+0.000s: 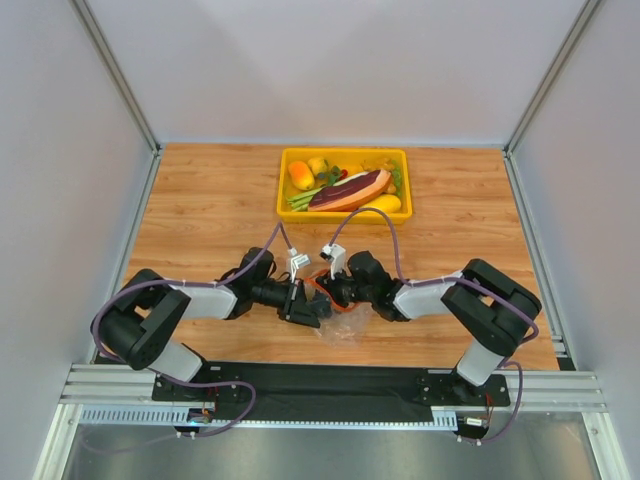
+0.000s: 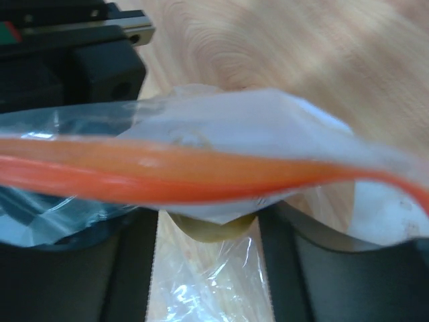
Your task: Open the zip-top bag and remove the fake food
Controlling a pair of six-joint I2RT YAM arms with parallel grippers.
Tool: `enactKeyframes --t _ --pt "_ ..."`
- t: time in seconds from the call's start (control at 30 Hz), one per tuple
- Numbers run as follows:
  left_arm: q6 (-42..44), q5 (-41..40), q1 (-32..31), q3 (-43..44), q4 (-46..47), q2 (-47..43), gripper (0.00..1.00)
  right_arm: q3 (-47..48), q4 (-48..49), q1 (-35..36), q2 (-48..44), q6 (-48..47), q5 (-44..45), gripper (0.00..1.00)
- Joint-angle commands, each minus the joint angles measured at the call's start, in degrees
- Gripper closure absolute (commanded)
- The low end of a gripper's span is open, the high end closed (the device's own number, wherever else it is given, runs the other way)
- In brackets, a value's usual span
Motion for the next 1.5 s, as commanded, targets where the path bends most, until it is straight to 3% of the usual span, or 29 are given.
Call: enactKeyframes --t 0.0,0.13,0.33,0.6,1.0,1.33,1.47 --pt "2.39 2.51 -1.47 1.08 8.1 -2.13 1.0 1.84 7.0 2.58 1.12 1.27 -1.98 0.5" --pt "4.5 -0.74 -1.47 1.96 3.53 -3.79 1.0 0.7 4.2 2.66 -1.69 -0.82 0.64 0.77" --pt "8.1 -8.83 -1.38 3.45 -7.63 -10.63 1.0 -1.49 -7.22 2.31 -11.62 -5.57 8.81 0.85" --pt "8.11 -18.49 0.46 4.07 -17.83 -17.5 1.0 -4.31 -19.87 -0.5 -25.15 -8.65 16.03 0.85" --pt "3.19 -24.04 6.96 3.28 -22.59 -24.45 1.0 -4.23 -32.8 -2.43 -35.35 -10.06 20.08 0.83" --pt "2.83 -22.99 9.34 3.45 -23.47 -19.01 1.0 -3.43 -35.1 -2.43 -31.23 -10.42 16.12 0.82" --pt "3.71 -25.7 9.26 4.33 -25.21 -16.89 1.0 -4.31 -34.21 -2.43 -34.64 -9.01 15.77 0.82"
